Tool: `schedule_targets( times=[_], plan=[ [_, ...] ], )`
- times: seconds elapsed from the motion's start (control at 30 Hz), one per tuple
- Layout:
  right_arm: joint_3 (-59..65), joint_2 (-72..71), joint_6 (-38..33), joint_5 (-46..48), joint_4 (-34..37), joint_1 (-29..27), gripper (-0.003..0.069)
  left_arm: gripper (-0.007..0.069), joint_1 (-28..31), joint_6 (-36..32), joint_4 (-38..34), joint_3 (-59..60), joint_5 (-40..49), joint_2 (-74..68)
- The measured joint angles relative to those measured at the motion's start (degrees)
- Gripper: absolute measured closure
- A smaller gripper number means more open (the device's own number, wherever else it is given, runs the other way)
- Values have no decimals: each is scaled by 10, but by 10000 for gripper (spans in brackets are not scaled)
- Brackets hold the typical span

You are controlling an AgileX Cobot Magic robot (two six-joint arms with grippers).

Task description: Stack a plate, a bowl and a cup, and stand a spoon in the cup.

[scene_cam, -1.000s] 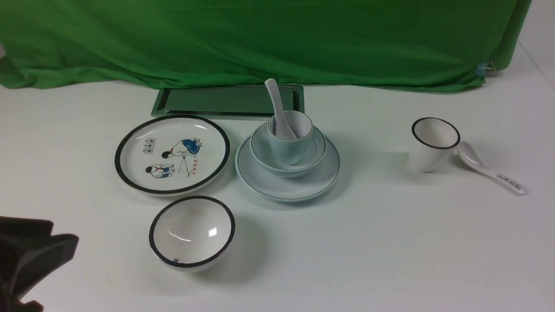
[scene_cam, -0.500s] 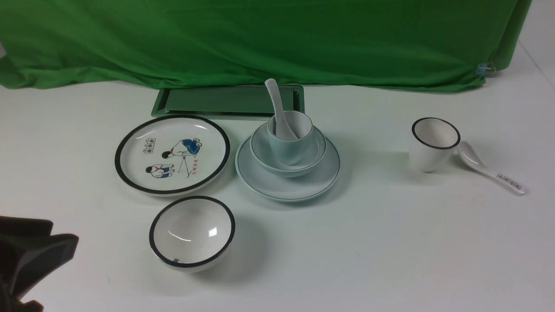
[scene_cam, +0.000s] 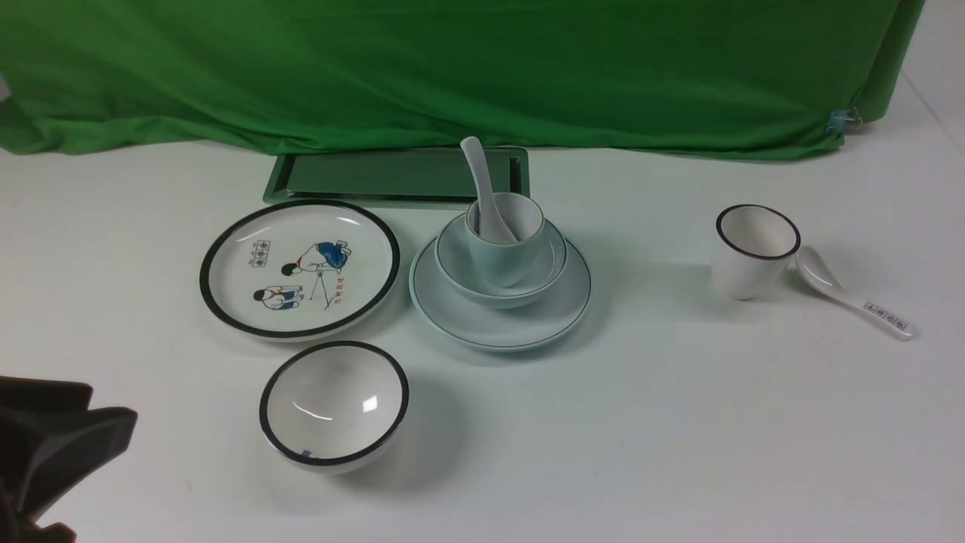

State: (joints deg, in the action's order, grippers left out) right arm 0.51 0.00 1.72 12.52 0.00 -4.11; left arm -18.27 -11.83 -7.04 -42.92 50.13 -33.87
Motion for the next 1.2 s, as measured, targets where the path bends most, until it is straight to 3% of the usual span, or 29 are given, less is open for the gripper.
schedule_targets(
  times=[0.3,0.43,0.53,0.63,0.7,0.8,1.0,1.2],
  plan=[
    [0,0,0,0,0,0,596,436,0,0,0,1,-2,0],
    [0,0,0,0,0,0,590,436,0,0,11,32,-45,15],
    [0,0,0,1,0,0,589,452,1,0,23,72,-113,51],
    [0,0,0,1,0,0,587,508,26,0,33,141,-255,113],
    [0,0,0,1,0,0,580,579,65,0,25,210,-371,163],
    [0,0,0,1,0,0,571,645,115,0,20,278,-437,210],
    [0,0,0,1,0,0,560,661,184,5,17,365,-445,291],
    [0,0,0,1,0,0,548,661,203,55,24,429,-438,336]
  ],
)
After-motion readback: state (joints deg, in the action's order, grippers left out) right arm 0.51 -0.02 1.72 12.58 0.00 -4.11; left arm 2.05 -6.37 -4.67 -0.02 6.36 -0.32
